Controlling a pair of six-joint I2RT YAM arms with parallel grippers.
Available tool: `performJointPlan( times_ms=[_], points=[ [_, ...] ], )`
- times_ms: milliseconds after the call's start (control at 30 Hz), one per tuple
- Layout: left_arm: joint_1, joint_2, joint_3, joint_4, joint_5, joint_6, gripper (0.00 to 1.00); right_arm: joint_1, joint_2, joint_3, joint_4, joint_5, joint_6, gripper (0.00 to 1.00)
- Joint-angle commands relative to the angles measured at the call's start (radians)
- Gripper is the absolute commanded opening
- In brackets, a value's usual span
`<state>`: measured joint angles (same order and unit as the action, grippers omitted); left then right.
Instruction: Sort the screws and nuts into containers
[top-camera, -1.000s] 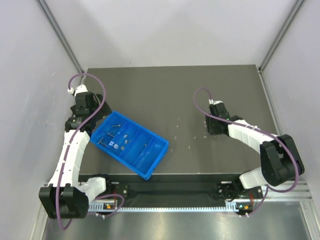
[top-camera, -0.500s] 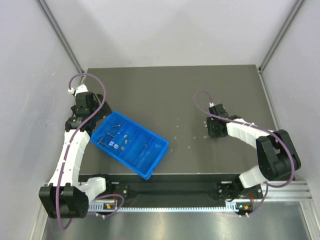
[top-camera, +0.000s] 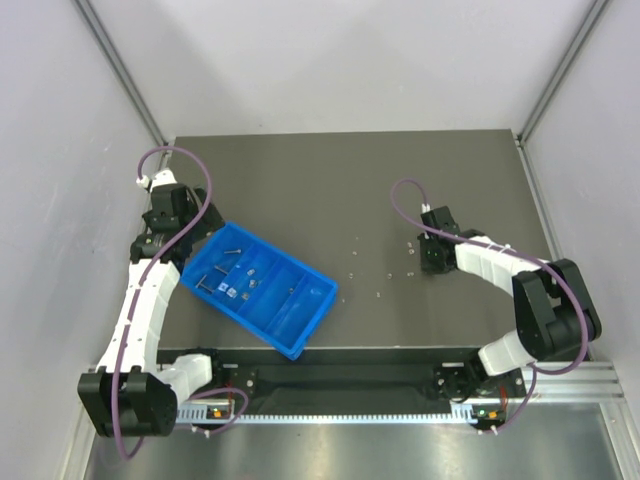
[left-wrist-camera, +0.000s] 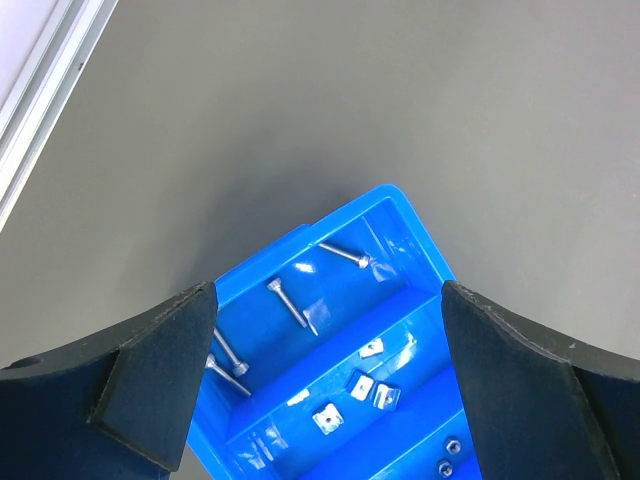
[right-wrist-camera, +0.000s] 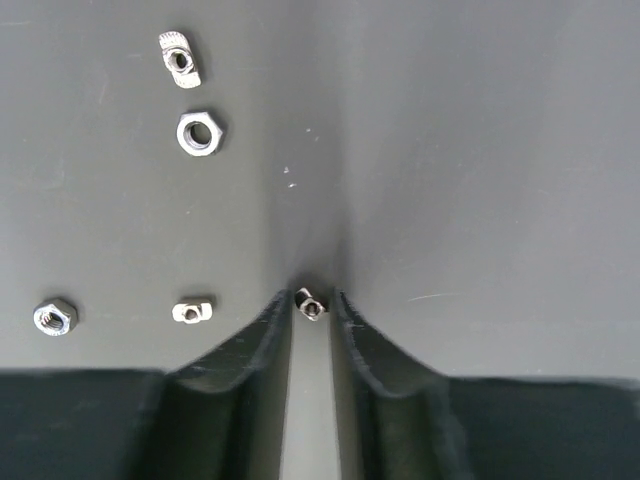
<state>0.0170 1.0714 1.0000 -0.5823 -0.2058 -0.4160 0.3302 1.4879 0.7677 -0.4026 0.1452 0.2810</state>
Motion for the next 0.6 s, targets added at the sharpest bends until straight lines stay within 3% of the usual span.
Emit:
performJointPlan(
  times_ms=[0, 200, 467, 567],
  points=[
    [-0.002, -0.005, -0.004, 0.044, 0.002, 0.011, 0.98, -0.014, 0.029, -0.004, -0.022, -0.012, 0.007, 0.18],
    [0.000, -0.007, -0.004, 0.044, 0.000, 0.011, 0.98, -0.016, 0.023, -0.011, -0.031, -0.013, 0.027, 0.00],
    [0.000, -0.010, -0.004, 0.044, -0.001, 0.011, 0.98, 0.001, -0.064, 0.074, -0.096, -0.071, 0.083, 0.00],
    [0.000, -0.011, -0.004, 0.044, -0.003, 0.009, 0.98, 0.105, -0.116, 0.199, -0.159, -0.058, 0.107, 0.00]
  ],
)
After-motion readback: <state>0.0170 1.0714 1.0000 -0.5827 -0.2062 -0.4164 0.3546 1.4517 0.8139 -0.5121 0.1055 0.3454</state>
